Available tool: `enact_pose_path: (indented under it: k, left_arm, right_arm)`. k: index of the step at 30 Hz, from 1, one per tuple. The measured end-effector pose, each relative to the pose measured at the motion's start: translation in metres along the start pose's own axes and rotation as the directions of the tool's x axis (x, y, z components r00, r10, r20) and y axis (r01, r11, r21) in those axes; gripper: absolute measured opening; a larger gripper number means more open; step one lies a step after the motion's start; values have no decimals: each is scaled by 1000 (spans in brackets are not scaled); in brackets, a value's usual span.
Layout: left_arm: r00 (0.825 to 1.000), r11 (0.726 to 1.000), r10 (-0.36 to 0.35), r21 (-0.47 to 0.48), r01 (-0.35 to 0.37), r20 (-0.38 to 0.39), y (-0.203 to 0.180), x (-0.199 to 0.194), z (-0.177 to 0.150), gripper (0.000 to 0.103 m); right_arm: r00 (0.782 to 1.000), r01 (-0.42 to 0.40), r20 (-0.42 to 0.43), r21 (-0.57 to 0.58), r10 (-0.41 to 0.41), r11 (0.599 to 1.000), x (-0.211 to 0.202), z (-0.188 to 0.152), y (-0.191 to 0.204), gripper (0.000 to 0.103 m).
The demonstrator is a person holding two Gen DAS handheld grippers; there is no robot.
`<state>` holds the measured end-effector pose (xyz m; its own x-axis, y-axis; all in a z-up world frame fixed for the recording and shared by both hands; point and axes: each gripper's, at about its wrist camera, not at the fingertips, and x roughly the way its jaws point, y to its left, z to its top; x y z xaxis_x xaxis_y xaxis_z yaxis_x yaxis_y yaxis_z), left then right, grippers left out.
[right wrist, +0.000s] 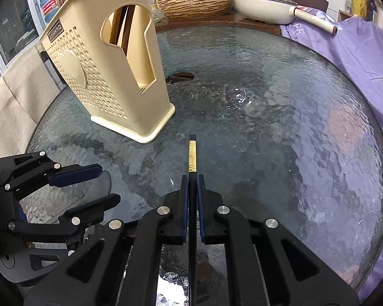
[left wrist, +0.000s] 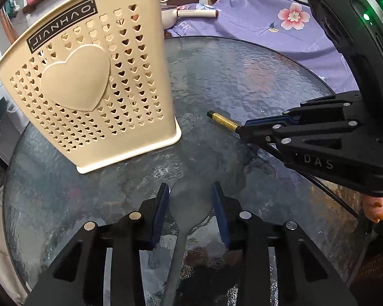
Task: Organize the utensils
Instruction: 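Close the right tool on the black chopstick while the left tool closes on the spoon handle, then lift the spoon and the black chopstick upright and carry them over the holder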
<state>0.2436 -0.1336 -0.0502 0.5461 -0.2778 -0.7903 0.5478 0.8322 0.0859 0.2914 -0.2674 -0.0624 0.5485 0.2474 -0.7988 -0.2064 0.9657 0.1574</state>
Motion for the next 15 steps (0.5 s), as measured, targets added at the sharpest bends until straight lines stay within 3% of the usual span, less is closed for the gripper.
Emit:
enact_pose_path:
  k: [8, 15]
  left_arm:
    - [1000, 999, 15, -50, -14, 26, 10, -7, 6, 34]
    - [993, 994, 25, -109, -12, 115, 22, -43, 10, 34]
  right_arm:
    - [1000, -18, 0, 24, 18, 1000, 1, 3, -5, 7]
    - [996, -84, 48, 84, 81, 993, -16, 7, -18, 7]
